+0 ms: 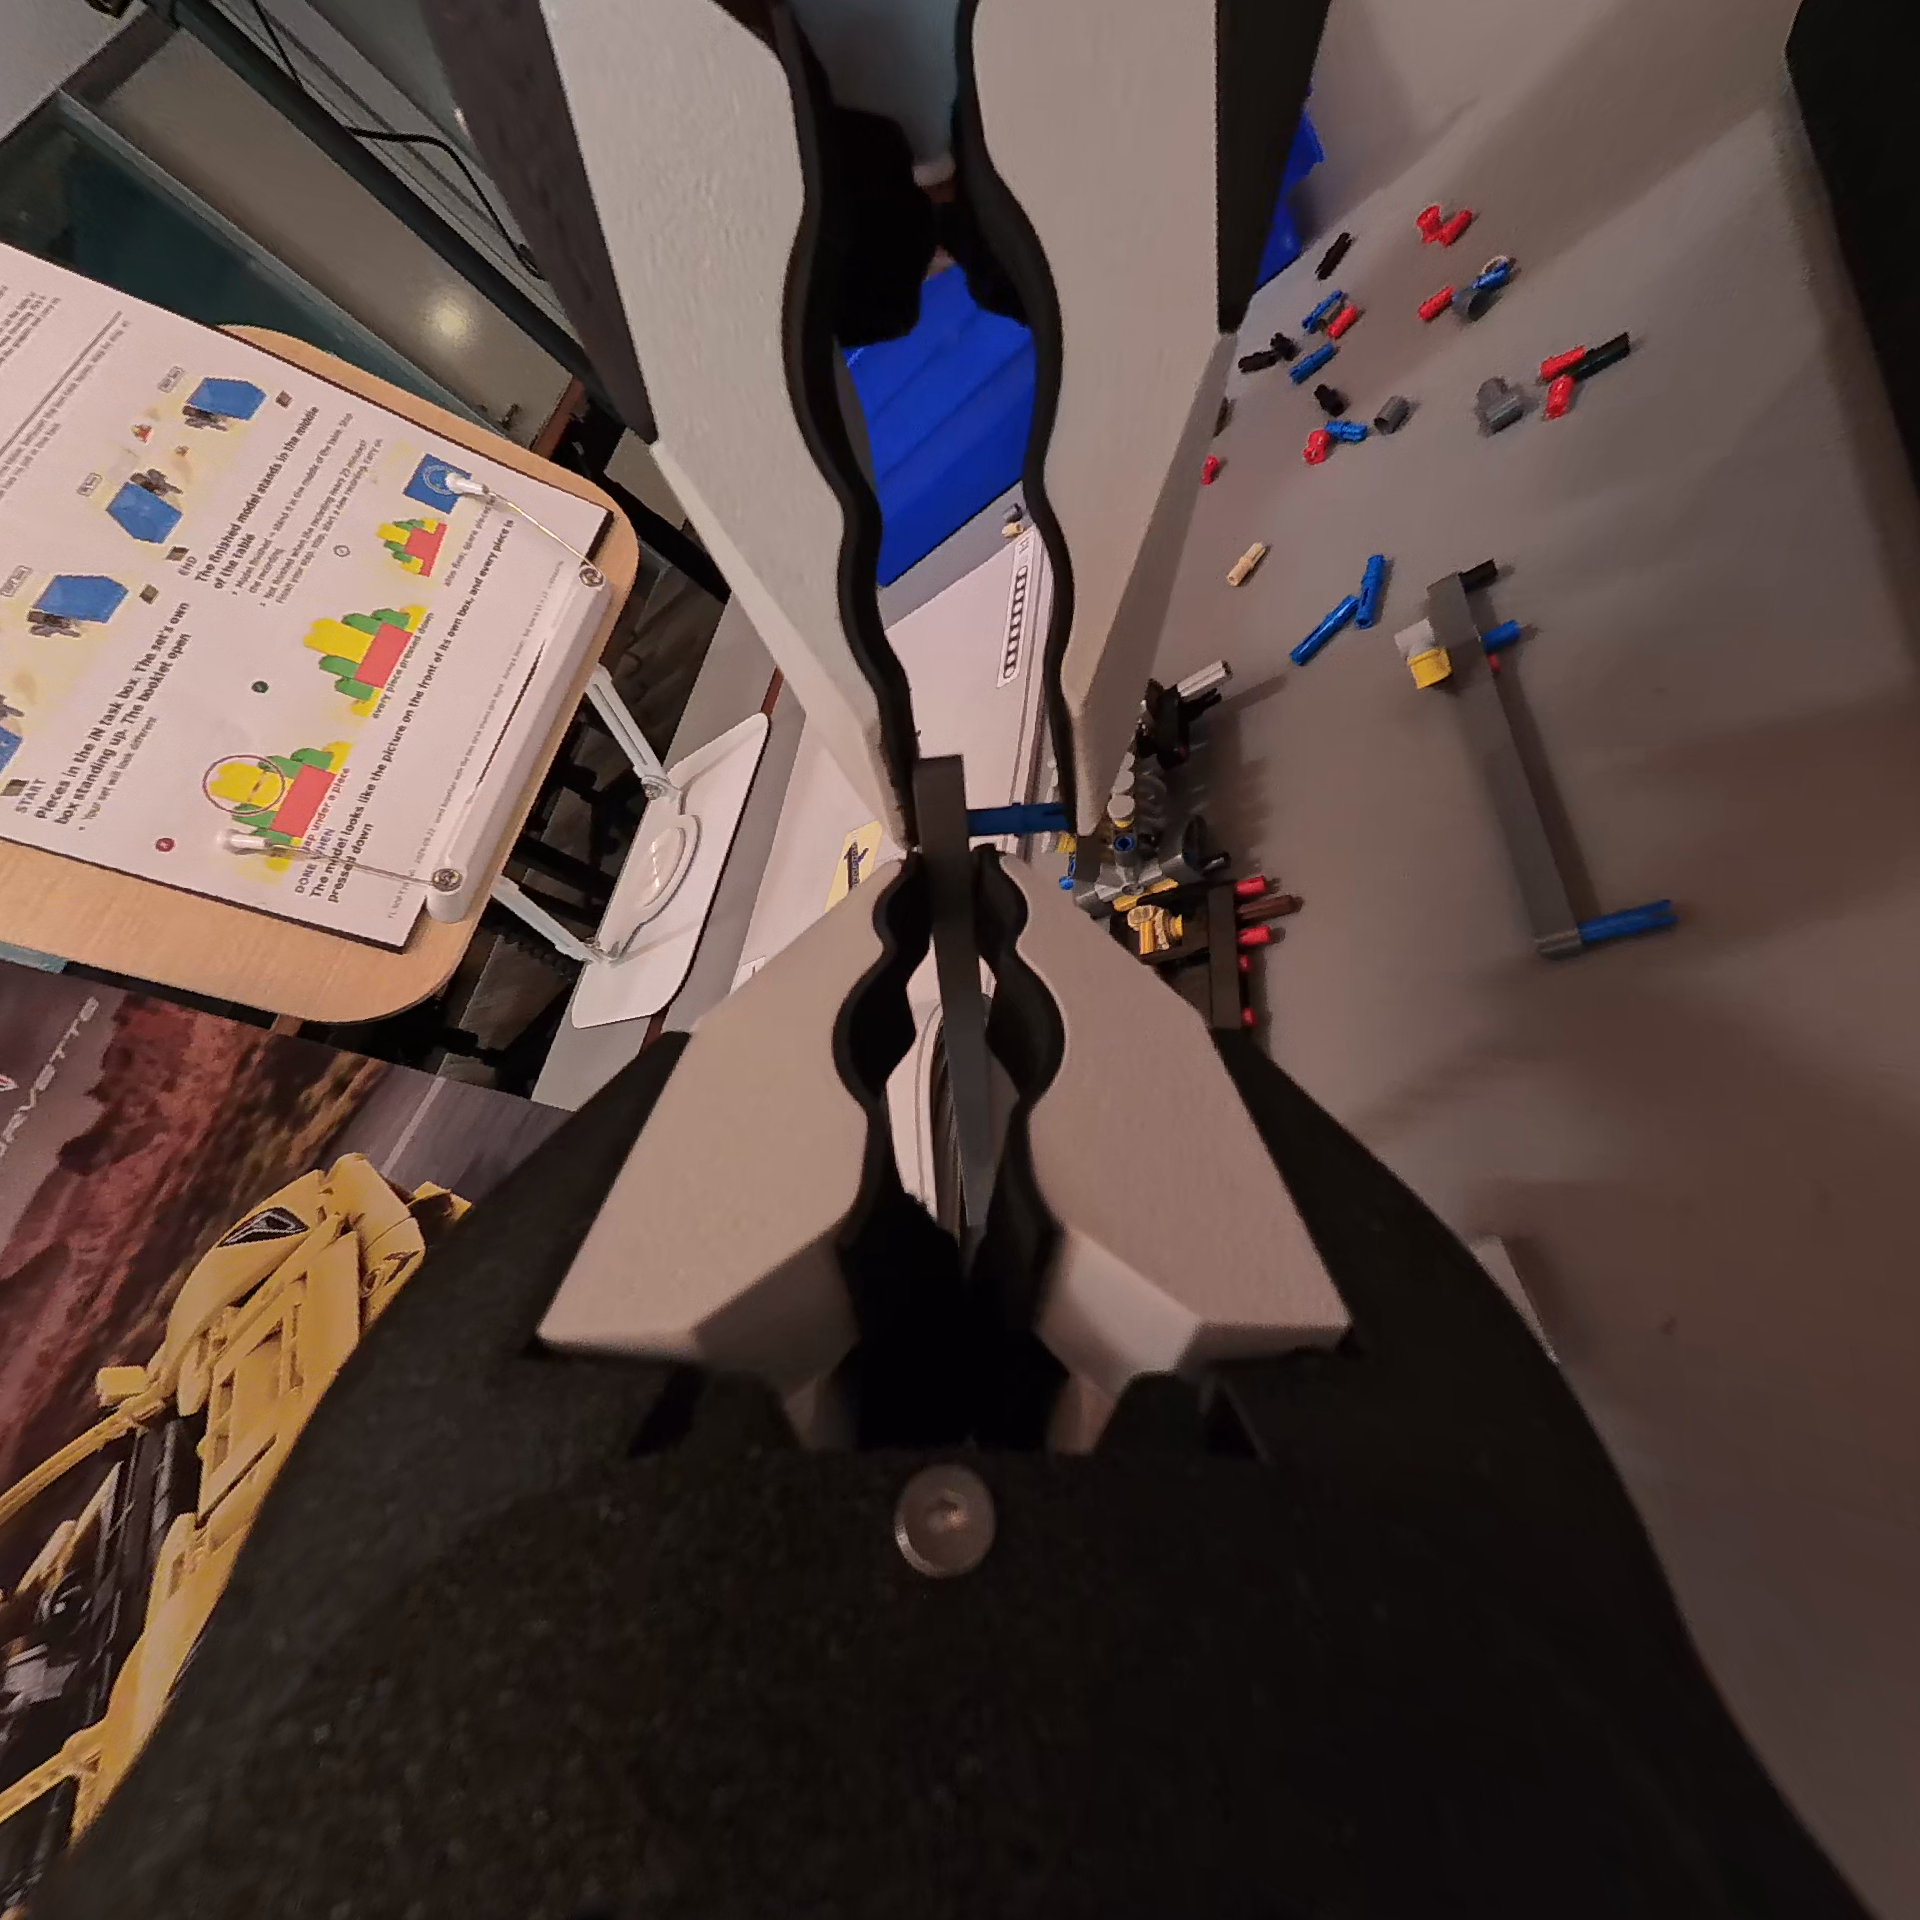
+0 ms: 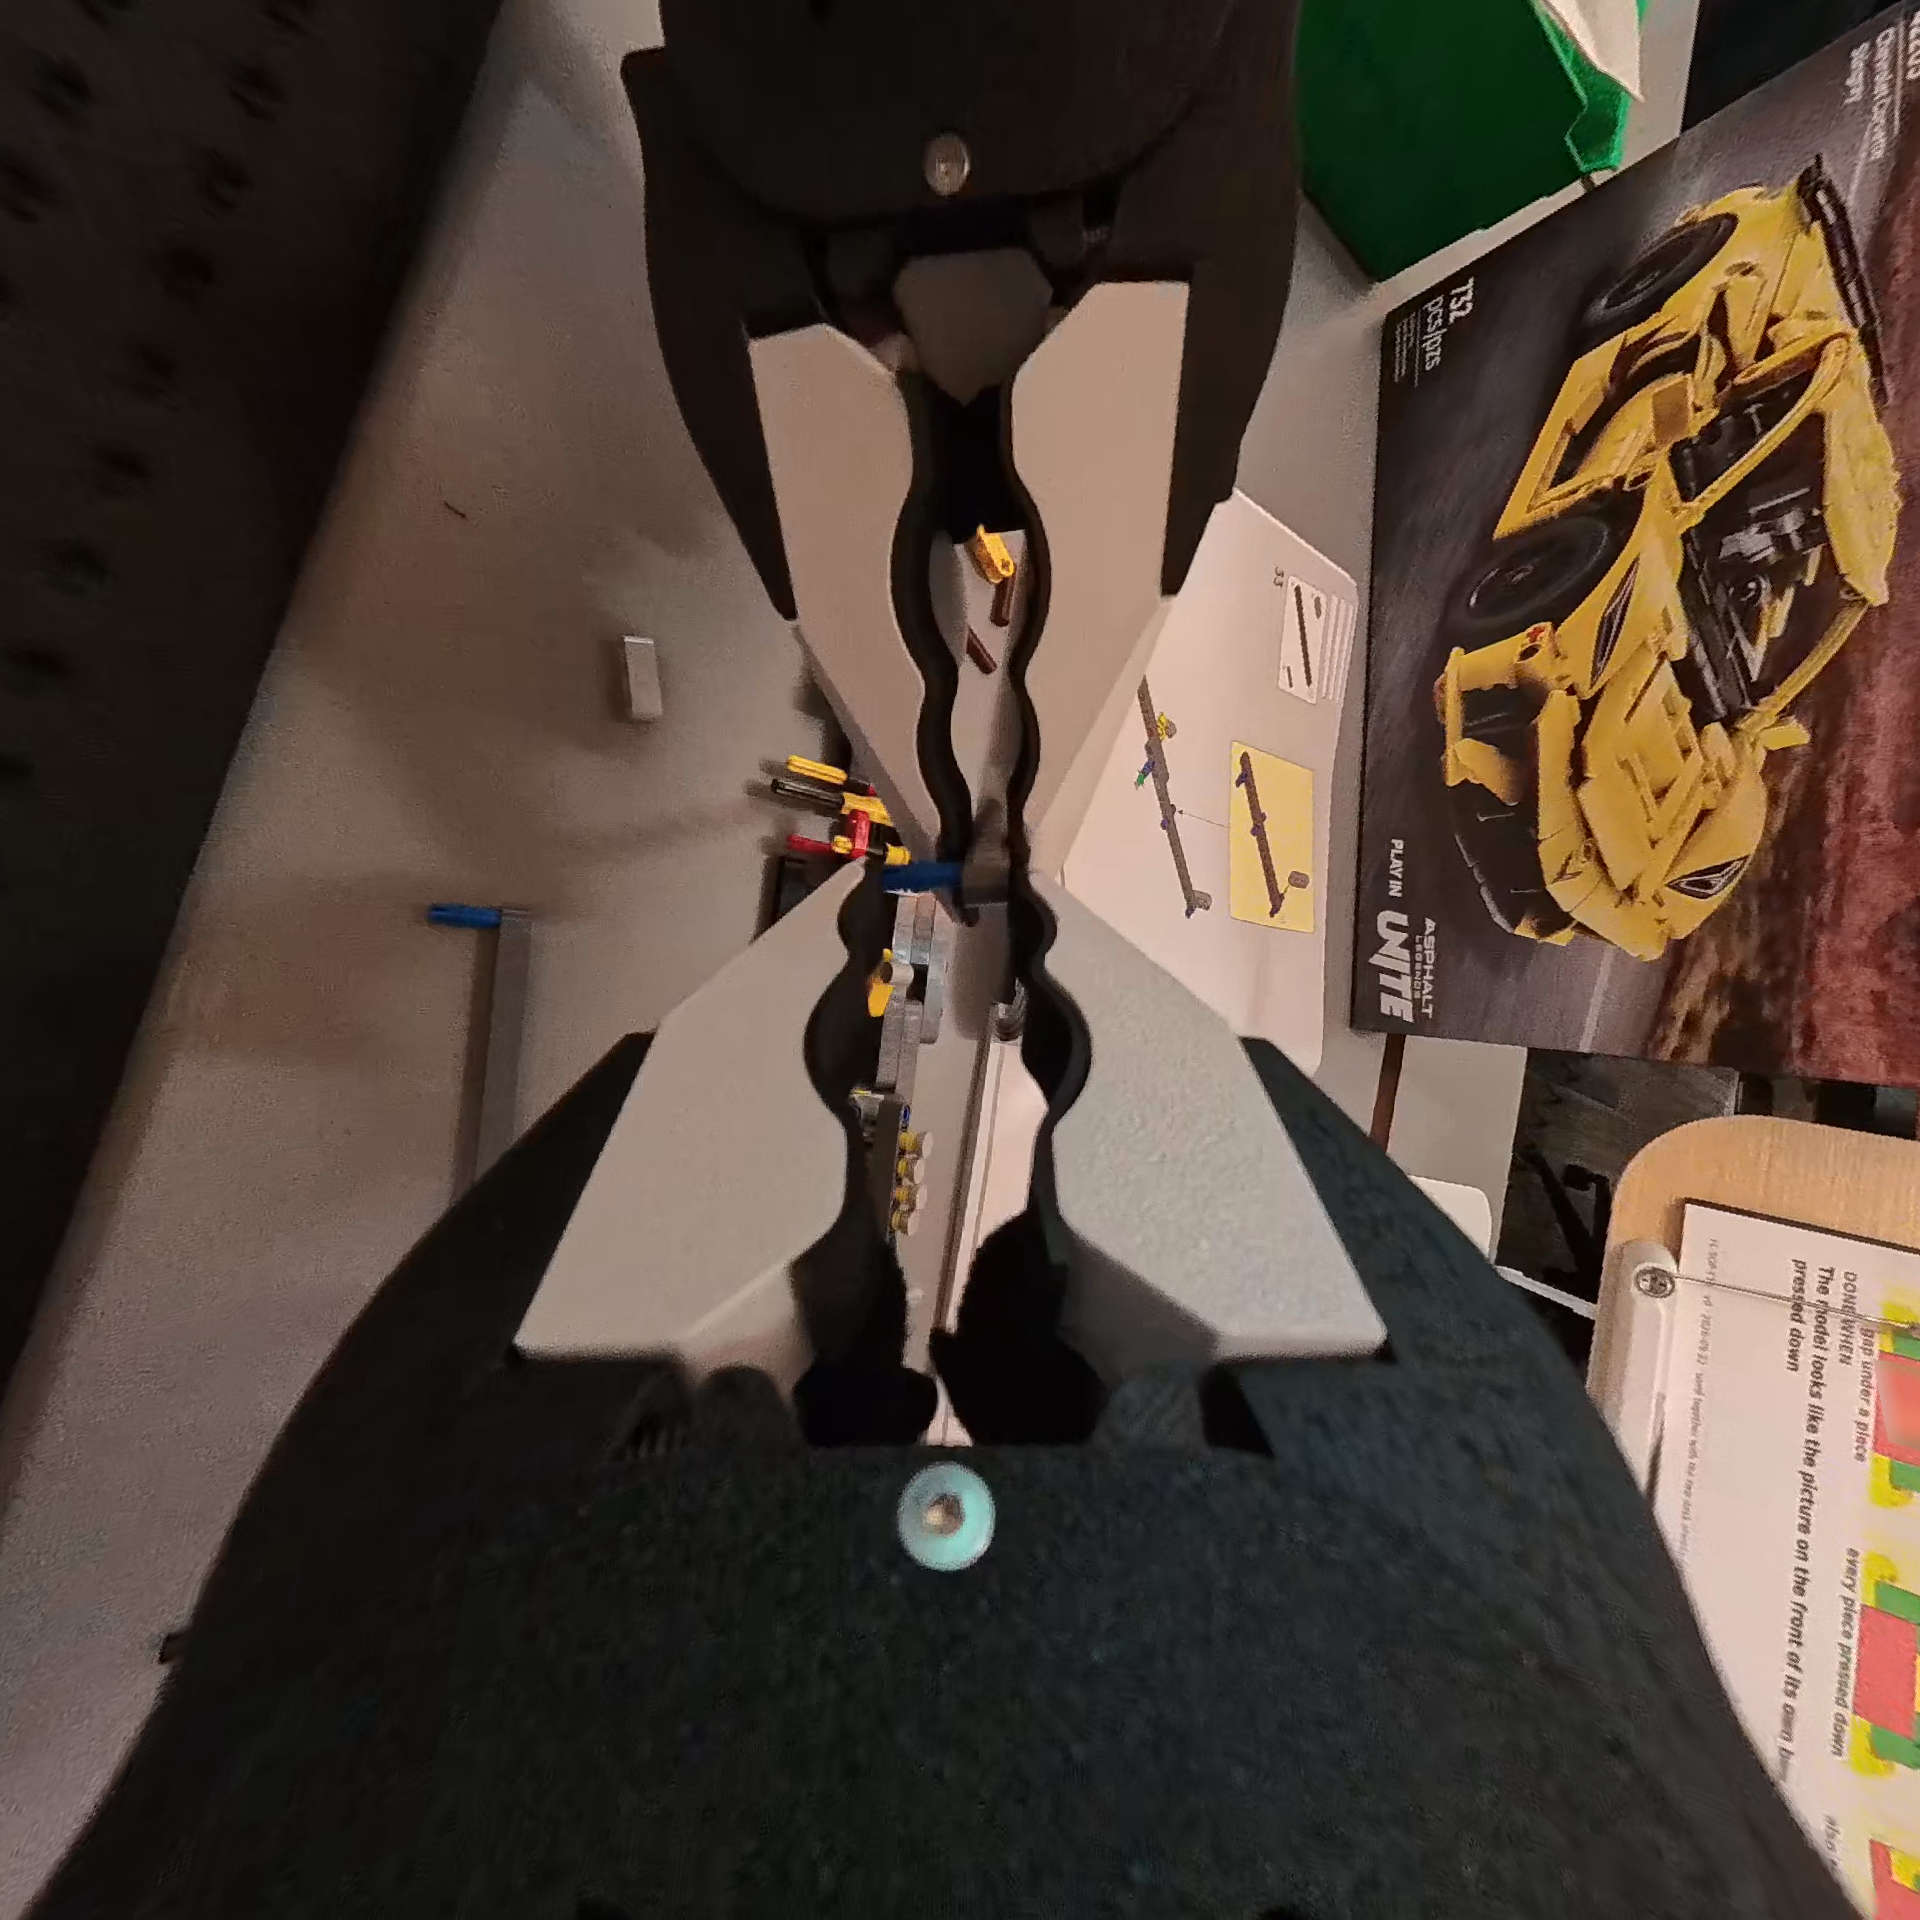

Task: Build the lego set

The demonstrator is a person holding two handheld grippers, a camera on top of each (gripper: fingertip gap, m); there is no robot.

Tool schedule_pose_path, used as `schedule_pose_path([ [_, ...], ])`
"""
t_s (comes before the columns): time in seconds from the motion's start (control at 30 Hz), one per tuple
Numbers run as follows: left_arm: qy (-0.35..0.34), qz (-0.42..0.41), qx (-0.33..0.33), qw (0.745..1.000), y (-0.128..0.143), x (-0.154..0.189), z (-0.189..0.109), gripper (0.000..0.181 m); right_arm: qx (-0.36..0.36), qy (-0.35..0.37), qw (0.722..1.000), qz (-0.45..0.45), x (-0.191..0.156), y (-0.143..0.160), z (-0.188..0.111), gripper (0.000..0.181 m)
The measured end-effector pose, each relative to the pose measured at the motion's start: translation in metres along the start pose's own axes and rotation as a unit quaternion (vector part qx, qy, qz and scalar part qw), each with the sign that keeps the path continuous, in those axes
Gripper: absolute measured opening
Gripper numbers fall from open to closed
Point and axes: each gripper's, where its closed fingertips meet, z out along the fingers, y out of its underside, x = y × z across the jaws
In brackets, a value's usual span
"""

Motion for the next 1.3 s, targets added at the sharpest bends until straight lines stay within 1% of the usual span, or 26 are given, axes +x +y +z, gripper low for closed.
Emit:
schedule_pose_path([
  [0.13, -0.008, -0.002, 0.005, 1.0, 0.0, -0.005, -0.002, 0.007, 0.018, 0.016, 0.999, 0.021, 0.003, -0.002, 0.0, 0.023],
  [0.17, -0.013, -0.001, 0.004, 1.0, 0.0, -0.006, -0.002, 0.007, 0.021, 0.017, 0.999, 0.036, 0.004, -0.001, -0.001, 0.025],
  [0.2, -0.016, 0.0, 0.002, 1.0, 0.001, -0.007, -0.002, 0.007, 0.028, 0.022, 0.998, 0.055, 0.007, -0.001, -0.004, 0.031],
  [0.23, -0.02, -0.002, 0.0, 1.0, 0.002, -0.009, -0.001, 0.007, 0.045, 0.03, 0.995, 0.083, 0.012, -0.004, -0.008, 0.034],
  [0.3, -0.034, -0.014, 0.006, 0.999, 0.001, -0.014, -0.002, 0.007, 0.1, 0.021, 0.983, 0.152, 0.015, -0.011, -0.016, 0.033],
  [0.37, -0.05, -0.034, 0.015, 0.998, -0.003, -0.021, -0.004, 0.007, 0.16, 0.026, 0.962, 0.221, 0.022, -0.011, -0.019, 0.035],
  [0.4, -0.055, -0.045, 0.017, 0.997, -0.003, -0.023, -0.004, 0.007, 0.204, 0.034, 0.943, 0.26, 0.028, -0.012, -0.022, 0.035],
  [0.43, -0.056, -0.058, 0.02, 0.997, -0.003, -0.025, -0.004, 0.007, 0.25, 0.046, 0.917, 0.308, 0.037, -0.01, -0.024, 0.033],
  [0.47, -0.064, -0.074, 0.023, 0.995, -0.004, -0.029, -0.004, 0.007, 0.302, 0.05, 0.886, 0.349, 0.044, -0.008, -0.028, 0.033],
  [0.53, -0.079, -0.117, 0.034, 0.989, -0.005, -0.037, -0.006, 0.007, 0.404, 0.063, 0.81, 0.42, 0.054, -0.001, -0.038, 0.034],
  [0.57, -0.088, -0.146, 0.042, 0.985, -0.005, -0.043, -0.007, 0.007, 0.429, 0.077, 0.781, 0.446, 0.058, 0.008, -0.04, 0.034],
  [0.6, -0.099, -0.179, 0.051, 0.978, -0.005, -0.049, -0.008, 0.007, 0.438, 0.085, 0.769, 0.458, 0.059, 0.013, -0.041, 0.035],
  [0.7, -0.097, -0.285, 0.109, 0.947, -0.013, -0.06, -0.013, 0.007, 0.406, 0.081, 0.792, 0.449, 0.056, 0.016, -0.034, 0.028],
  [0.73, -0.09, -0.319, 0.132, 0.934, -0.016, -0.062, -0.015, 0.007, 0.4, 0.064, 0.798, 0.447, 0.052, 0.012, -0.026, 0.03],
  [0.8, -0.064, -0.376, 0.187, 0.905, -0.025, -0.064, -0.02, 0.007, 0.39, 0.02, 0.801, 0.454, 0.042, 0.001, -0.01, 0.037],
  [0.87, -0.029, -0.424, 0.241, 0.873, -0.035, -0.065, -0.026, 0.007, 0.373, 0.021, 0.812, 0.448, 0.037, -0.004, 0.002, 0.038],
  [0.9, -0.018, -0.447, 0.261, 0.856, -0.037, -0.067, -0.028, 0.007, 0.366, 0.021, 0.82, 0.44, 0.034, -0.006, 0.007, 0.036],
  [0.93, -0.009, -0.468, 0.275, 0.84, -0.037, -0.069, -0.03, 0.006, 0.364, 0.017, 0.825, 0.432, 0.032, -0.008, 0.009, 0.027],
  [1.0, 0.006, -0.504, 0.295, 0.812, -0.034, -0.074, -0.032, 0.007, 0.367, 0.009, 0.827, 0.425, 0.029, -0.011, 0.008, 0.01],
  [1.07, 0.031, -0.538, 0.305, 0.785, -0.03, -0.076, -0.033, 0.006, 0.378, 0.004, 0.82, 0.43, 0.03, -0.008, 0.001, 0.008],
  [1.1, 0.044, -0.55, 0.311, 0.774, -0.03, -0.076, -0.033, 0.007, 0.388, -0.005, 0.81, 0.44, 0.032, -0.007, -0.004, 0.008],
  [1.13, 0.061, -0.56, 0.315, 0.764, -0.031, -0.076, -0.033, 0.006, 0.398, -0.017, 0.799, 0.45, 0.033, -0.005, -0.009, 0.007],
  [1.2, 0.084, -0.57, 0.311, 0.756, -0.03, -0.073, -0.032, 0.007, 0.412, -0.031, 0.782, 0.467, 0.035, -0.001, -0.018, 0.007],
  [1.23, 0.098, -0.568, 0.311, 0.756, -0.032, -0.071, -0.032, 0.007, 0.416, -0.041, 0.778, 0.469, 0.034, -0.001, -0.02, 0.007],
  [1.3, 0.11, -0.557, 0.303, 0.765, -0.033, -0.067, -0.031, 0.007, 0.411, -0.061, 0.774, 0.477, 0.03, 0.0, -0.021, 0.007],
])
